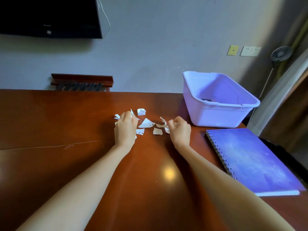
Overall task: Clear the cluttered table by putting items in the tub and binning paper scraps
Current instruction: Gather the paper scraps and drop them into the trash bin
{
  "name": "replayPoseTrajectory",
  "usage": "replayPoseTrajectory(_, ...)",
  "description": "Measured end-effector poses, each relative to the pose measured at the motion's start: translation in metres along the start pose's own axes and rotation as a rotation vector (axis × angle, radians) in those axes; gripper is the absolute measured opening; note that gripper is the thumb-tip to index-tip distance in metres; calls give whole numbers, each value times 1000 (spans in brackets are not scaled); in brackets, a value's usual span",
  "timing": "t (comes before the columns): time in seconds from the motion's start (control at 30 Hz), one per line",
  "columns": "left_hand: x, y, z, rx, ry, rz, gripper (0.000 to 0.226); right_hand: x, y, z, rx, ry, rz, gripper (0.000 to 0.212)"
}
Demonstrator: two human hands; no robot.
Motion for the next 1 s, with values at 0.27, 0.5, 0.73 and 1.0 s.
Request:
replayPoseTrajectory(0.27,-80,7,51,-107,323,6,30,25,31,53,-36,-524,-303,35)
replayPoseTrajectory(0.5,-128,62,49,-73,521,71,26,12,78,106,-4,-656,-437,32)
replayPoseTrajectory(0.73,-160,139,31,143,758,186,27,-24,136,162,-100,-880,-528,32)
replayPoseTrajectory(1.0,-248,302,15,495,1044,280,32,-129,240,258,-284,-1069,-716,33)
Point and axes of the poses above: each hand's wrist, its own y-axis away from the middle knuckle, its own z-axis out of the back of the hand, x = y × z, the point moved 1 cm from there along -y, towards the middle knuckle, and after that the axes turned 4 degrees about -z, right-handed, at the moved point
